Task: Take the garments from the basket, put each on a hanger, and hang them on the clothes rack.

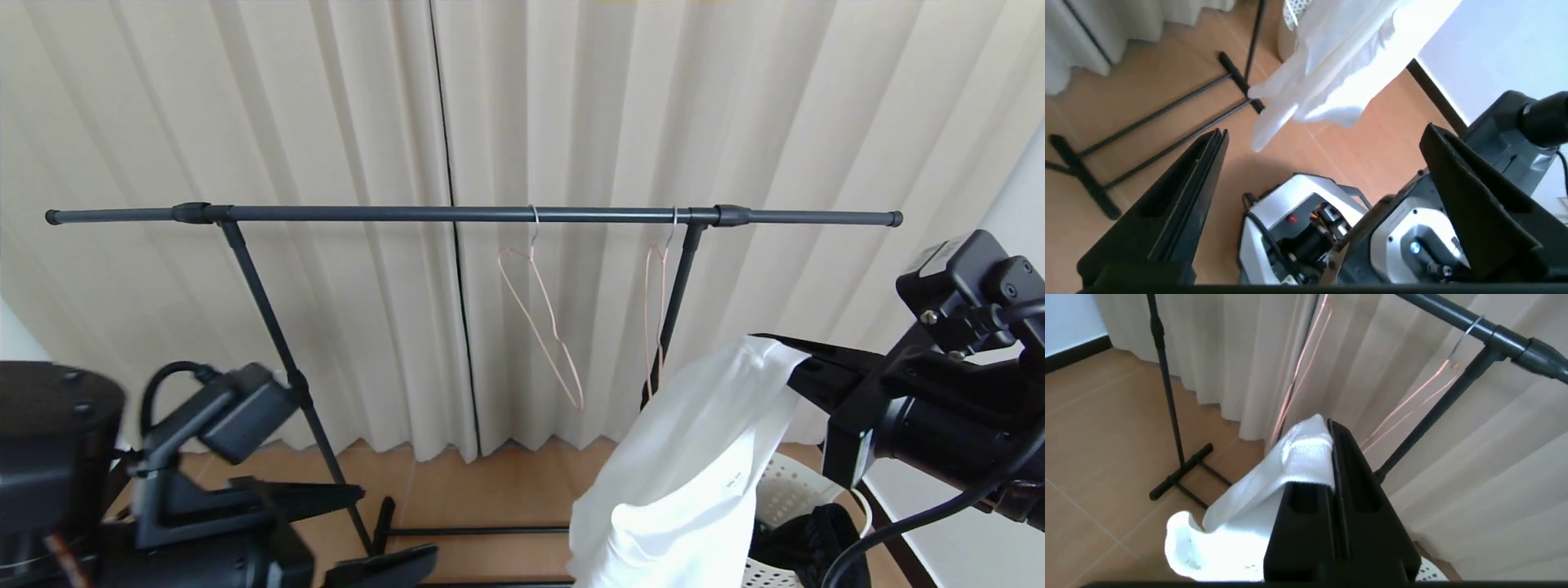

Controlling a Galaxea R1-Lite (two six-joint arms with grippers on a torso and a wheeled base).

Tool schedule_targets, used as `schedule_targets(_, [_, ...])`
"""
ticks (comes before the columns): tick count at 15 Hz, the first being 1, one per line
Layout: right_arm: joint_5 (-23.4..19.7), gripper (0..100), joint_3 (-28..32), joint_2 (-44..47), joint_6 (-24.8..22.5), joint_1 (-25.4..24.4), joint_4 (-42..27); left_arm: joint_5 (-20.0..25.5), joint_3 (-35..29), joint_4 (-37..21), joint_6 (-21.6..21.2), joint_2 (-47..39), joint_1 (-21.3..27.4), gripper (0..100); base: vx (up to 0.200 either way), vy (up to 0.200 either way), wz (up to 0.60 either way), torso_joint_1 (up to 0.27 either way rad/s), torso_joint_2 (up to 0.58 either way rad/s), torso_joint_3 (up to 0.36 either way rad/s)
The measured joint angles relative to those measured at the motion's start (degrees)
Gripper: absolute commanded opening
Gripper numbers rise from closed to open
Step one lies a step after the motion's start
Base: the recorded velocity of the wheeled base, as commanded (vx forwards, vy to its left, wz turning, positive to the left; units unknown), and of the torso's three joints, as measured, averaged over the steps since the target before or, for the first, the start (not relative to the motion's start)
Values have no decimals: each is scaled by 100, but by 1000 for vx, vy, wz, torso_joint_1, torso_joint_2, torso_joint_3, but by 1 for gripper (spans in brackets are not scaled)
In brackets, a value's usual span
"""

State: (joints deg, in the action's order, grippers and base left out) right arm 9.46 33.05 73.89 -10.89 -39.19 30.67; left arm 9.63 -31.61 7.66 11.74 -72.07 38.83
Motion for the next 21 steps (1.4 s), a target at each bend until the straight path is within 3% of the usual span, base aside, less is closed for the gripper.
schedule_targets(3, [4,0,9,152,0,-39,67,-39,-555,750,352,-1456,389,100,0,0,0,0,0,0])
schedule_targets(5, [1,0,11,194,2,-71,69,-68,-935,941,455,-2122,673,100,0,0,0,0,0,0])
schedule_targets(10, [30,0,13,211,2,-206,69,-74,-1527,950,440,-2983,1059,100,0,0,0,0,0,0])
schedule_targets(18, [90,0,0,205,0,-300,67,-361,-2266,945,440,-3973,1141,100,0,0,0,0,0,0])
schedule_targets(21, [112,0,0,190,0,-306,74,-906,-2450,950,479,-4273,1103,100,0,0,0,0,0,0])
